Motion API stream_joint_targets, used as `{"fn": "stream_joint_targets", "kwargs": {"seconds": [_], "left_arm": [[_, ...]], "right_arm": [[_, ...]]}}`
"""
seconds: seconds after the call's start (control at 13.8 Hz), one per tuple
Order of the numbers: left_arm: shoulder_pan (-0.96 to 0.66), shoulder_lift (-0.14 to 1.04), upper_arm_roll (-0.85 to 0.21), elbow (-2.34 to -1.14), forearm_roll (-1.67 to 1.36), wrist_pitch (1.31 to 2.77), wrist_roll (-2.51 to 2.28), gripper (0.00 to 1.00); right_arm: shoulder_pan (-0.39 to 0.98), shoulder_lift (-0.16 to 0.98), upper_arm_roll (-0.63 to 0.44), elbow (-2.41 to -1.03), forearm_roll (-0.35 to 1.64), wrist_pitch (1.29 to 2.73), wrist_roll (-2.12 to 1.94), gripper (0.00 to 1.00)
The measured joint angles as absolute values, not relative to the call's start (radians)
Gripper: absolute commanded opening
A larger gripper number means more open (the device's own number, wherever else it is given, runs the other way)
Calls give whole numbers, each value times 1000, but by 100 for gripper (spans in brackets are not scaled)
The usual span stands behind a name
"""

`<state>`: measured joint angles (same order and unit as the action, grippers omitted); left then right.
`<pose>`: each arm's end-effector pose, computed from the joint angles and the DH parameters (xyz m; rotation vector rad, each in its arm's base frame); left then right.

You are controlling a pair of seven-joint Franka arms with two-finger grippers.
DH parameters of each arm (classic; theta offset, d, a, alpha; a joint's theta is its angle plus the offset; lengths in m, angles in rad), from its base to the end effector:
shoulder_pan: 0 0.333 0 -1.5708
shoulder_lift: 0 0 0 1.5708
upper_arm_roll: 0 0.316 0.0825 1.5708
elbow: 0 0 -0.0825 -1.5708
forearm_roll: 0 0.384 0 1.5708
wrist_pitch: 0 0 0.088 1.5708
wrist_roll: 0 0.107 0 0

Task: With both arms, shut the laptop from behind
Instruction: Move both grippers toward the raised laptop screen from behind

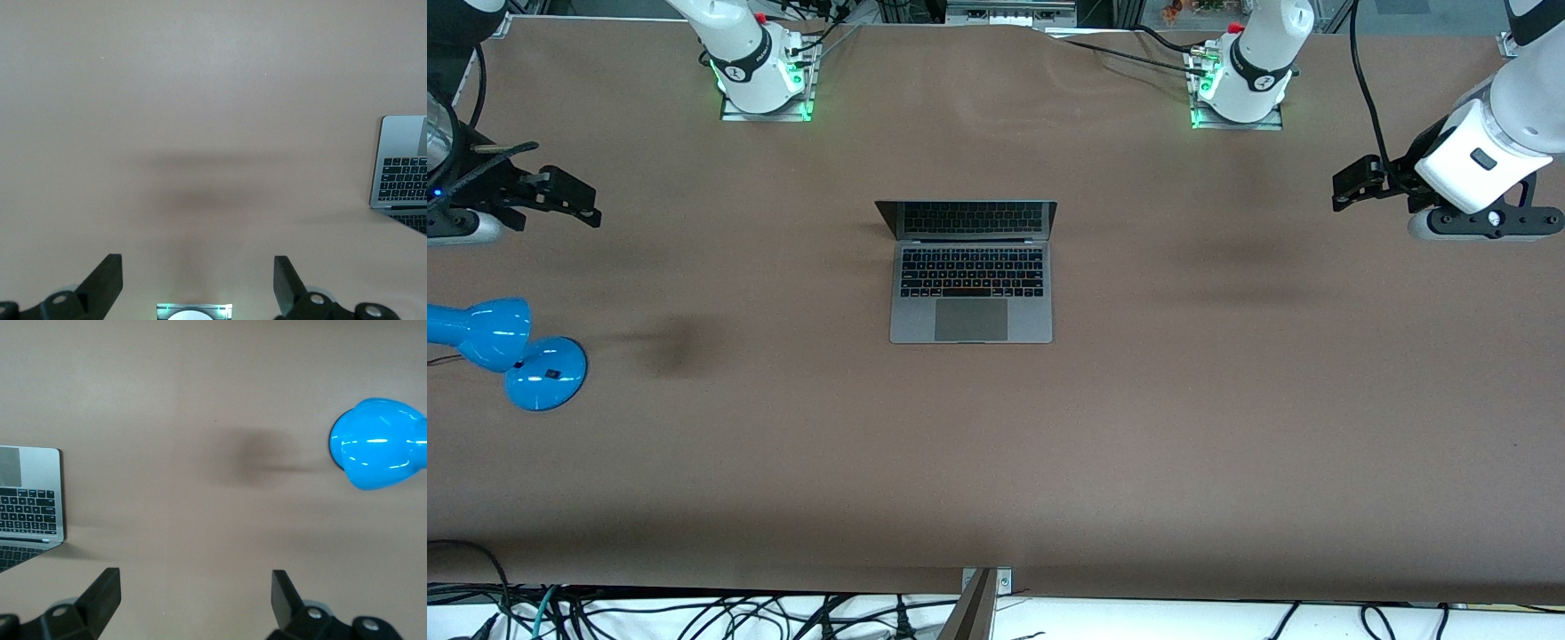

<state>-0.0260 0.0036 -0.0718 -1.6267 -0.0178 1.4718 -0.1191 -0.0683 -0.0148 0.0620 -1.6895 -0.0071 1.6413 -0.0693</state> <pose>0.5391 -0.0549 0.5887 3.1306 0.0328 -0.2502 0.5527 -0.0040 0.5825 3.1328 0.0997 -0.0528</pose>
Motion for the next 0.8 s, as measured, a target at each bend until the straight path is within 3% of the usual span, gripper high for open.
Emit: {"fn": "stream_joint_targets", "kwargs": {"seconds": [0.44, 0.8], "left_arm": [[-21, -6, -77, -1625, -23, 1431, -120, 100], [-34, 5, -141, -1629, -108, 1428, -168, 100]], "right_arm": [[-73, -20, 62, -1690, -24, 1630, -67, 100], [-74, -20, 63, -1693, -24, 1627, -67, 100]]}}
